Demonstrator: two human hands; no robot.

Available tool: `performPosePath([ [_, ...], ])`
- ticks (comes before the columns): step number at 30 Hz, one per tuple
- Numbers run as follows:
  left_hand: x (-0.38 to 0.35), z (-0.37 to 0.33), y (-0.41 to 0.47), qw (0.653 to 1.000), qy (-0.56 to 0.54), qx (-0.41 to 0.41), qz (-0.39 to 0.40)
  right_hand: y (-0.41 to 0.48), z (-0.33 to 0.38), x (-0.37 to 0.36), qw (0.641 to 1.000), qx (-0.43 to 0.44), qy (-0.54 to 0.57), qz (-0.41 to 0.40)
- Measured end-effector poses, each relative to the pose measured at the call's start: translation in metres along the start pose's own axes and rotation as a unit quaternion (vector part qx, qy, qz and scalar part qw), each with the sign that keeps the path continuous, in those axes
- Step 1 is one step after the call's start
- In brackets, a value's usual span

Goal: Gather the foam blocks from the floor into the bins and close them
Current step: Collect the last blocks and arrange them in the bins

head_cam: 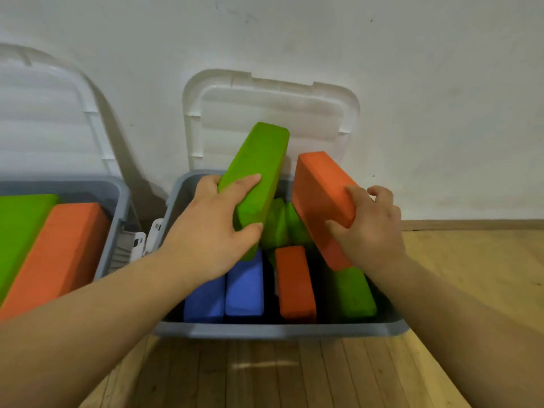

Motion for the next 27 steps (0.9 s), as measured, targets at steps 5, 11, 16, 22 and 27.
performPosePath([
  [5, 0.0, -0.011, 0.012, 1.0, 0.017, 0.012, 0.016, 0.007, -0.013, 0.007, 0.997, -0.019, 0.056, 0.051],
  [11, -0.003, -0.039, 0.037, 0.998, 0.065, -0.002, 0.028, 0.027, -0.022, 0.048, 0.969, 0.023, 0.189, -0.158],
  [16, -0.018, -0.064, 0.047, 0.99, 0.138, -0.01, 0.031, 0.036, -0.031, 0.033, 0.987, 0.018, 0.147, -0.057],
  [22, -0.03, -0.067, 0.055, 0.994, 0.102, 0.011, 0.04, 0.055, -0.031, 0.041, 1.0, 0.027, 0.002, -0.012],
  [27, -0.03, -0.064, 0.069, 0.993, 0.117, -0.001, 0.032, 0.061, -0.036, 0.011, 0.998, 0.008, -0.037, 0.04],
])
Point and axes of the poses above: each hand's wrist, its own y-axis towards the middle knuckle, its own x-axis out of the back of the hand, z = x × y, the point moved 4 cm from there along y, towards the middle knuckle, and after that the axes turned 4 degrees about -z, right-handed, at the moved point
